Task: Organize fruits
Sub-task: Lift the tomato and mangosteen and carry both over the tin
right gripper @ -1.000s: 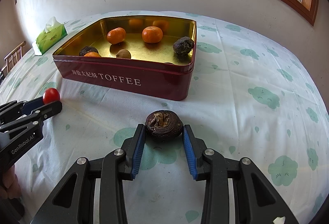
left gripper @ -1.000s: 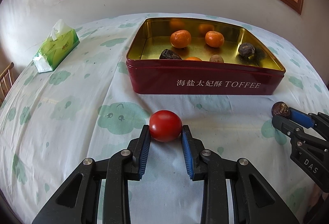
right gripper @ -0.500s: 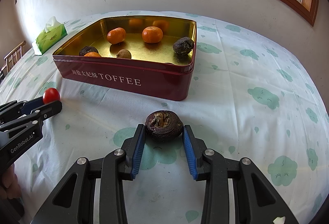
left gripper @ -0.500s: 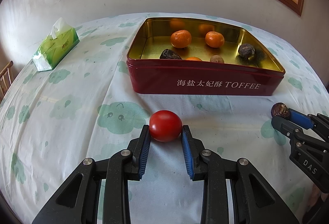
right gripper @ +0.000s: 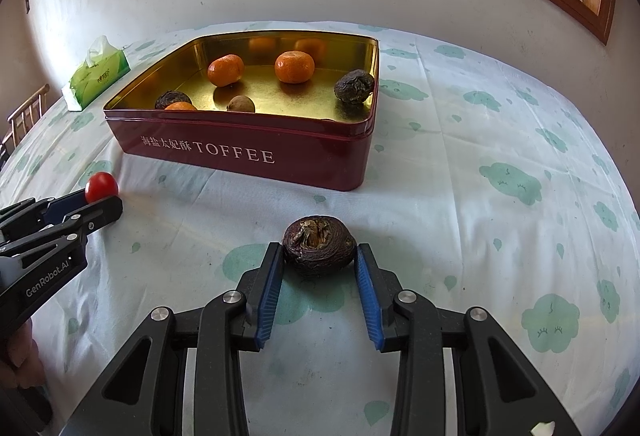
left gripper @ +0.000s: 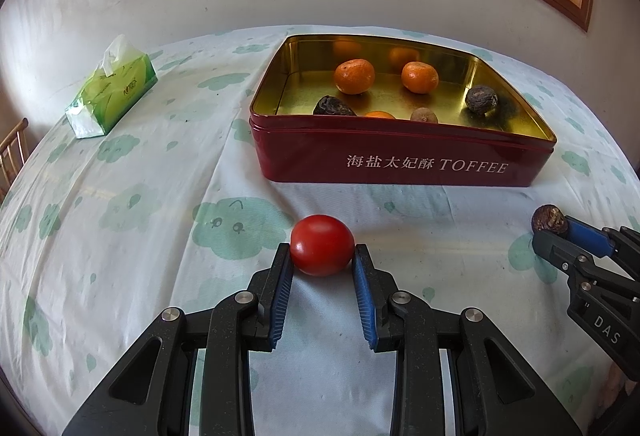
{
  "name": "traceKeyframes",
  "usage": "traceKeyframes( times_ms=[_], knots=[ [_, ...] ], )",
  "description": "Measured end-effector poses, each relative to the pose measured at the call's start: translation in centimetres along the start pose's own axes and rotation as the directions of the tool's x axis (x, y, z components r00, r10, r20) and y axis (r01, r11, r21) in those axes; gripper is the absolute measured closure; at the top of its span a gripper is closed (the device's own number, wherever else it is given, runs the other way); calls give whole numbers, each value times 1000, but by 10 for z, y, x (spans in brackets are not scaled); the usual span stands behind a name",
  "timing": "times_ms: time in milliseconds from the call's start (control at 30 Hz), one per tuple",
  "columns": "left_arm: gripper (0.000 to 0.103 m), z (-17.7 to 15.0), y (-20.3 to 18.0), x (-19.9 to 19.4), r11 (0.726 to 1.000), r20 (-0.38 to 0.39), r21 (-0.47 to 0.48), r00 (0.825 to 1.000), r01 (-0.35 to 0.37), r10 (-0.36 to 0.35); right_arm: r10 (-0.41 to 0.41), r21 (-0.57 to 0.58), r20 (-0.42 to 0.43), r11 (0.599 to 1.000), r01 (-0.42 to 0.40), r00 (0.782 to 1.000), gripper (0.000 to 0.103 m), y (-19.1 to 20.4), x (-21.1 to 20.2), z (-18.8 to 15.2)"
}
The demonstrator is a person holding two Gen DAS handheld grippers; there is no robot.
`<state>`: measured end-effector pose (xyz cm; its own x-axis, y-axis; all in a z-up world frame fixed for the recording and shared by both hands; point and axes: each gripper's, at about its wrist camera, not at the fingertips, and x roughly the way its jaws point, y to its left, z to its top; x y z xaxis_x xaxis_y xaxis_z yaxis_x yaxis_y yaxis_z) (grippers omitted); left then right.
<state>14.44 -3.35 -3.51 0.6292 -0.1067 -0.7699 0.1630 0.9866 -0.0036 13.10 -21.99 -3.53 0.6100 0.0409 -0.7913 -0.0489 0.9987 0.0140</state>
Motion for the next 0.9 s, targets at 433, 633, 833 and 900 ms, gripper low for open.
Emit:
traceKeyframes(
  times_ms=[433,633,833,900],
  knots=[
    [72,-1,8,-17,998,-1,-49,999,51,-51,10,22,37,1000,-11,999,70,-6,-24,-5],
    [72,-2,17,-28,997,16,-51,999,52,-51,21,32,56,999,-23,998,70,-5,-32,-3],
    [72,8,21,-36,998,45,-47,998,52,-49,24,22,77,999,-25,997,70,-3,-39,3],
    [72,13,21,-38,998,58,-43,997,53,-51,23,22,86,999,-25,996,70,-3,-41,7]
  ],
)
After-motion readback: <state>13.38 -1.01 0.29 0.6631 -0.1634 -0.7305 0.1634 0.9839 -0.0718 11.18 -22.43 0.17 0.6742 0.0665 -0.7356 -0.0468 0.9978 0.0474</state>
